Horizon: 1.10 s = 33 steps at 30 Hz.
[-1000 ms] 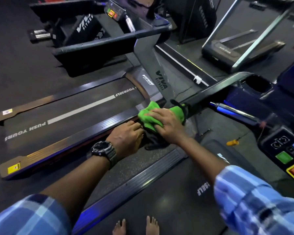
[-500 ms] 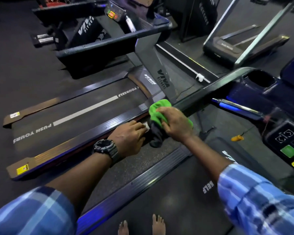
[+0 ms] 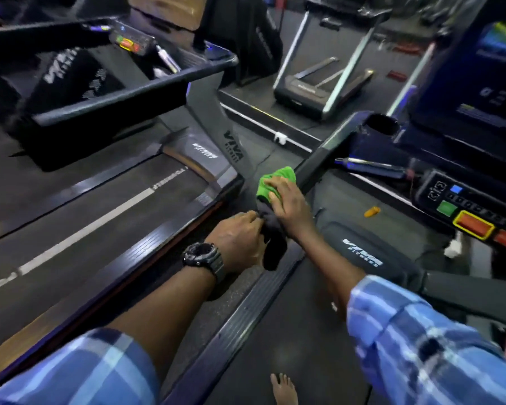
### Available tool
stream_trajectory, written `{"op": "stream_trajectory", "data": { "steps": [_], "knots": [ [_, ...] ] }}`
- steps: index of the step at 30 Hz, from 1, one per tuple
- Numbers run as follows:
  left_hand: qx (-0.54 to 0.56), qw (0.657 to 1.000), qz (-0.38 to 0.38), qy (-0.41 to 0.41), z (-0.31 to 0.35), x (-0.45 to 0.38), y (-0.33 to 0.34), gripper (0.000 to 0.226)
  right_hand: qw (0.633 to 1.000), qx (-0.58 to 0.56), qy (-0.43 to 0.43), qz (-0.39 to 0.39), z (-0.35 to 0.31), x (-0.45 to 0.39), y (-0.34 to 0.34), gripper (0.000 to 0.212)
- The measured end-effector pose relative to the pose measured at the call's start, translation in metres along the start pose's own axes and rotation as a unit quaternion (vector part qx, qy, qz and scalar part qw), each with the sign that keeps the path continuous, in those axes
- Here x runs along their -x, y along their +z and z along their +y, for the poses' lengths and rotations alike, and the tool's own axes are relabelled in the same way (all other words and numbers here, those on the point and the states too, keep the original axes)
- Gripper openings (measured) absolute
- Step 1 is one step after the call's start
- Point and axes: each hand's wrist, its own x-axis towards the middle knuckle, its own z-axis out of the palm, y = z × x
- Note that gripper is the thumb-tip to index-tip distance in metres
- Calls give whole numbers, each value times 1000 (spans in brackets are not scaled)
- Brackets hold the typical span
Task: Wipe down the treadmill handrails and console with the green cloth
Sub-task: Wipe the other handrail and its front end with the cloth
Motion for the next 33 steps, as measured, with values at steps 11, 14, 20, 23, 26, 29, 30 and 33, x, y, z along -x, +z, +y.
{"op": "stream_trajectory", "data": {
  "steps": [11,14,20,23,26,29,30,33],
  "knots": [
    [150,987,-28,-44,-21,23,-19,41,986,-18,155,61,-54,33,22,50],
    [176,982,-30,-57,-22,13,-17,52,955,-75,241,159,-53,15,34,45],
    [126,992,-19,-6,-17,8,-9,56,756,-429,389,306,-103,83,79,41],
    [70,998,-8,3,-14,-3,-6,63,729,-390,460,322,-58,45,78,71],
    [56,998,5,-7,-15,-10,-5,47,679,-407,529,307,-21,23,68,71],
    [44,998,-9,-41,-16,-19,-8,38,670,-403,524,337,-39,46,89,72],
    [33,999,-11,-38,-19,-24,-9,38,665,-413,519,345,-63,61,95,75],
    [-32,999,-14,8,-36,-39,-2,49,745,-349,499,272,-133,117,115,66]
  ]
}}
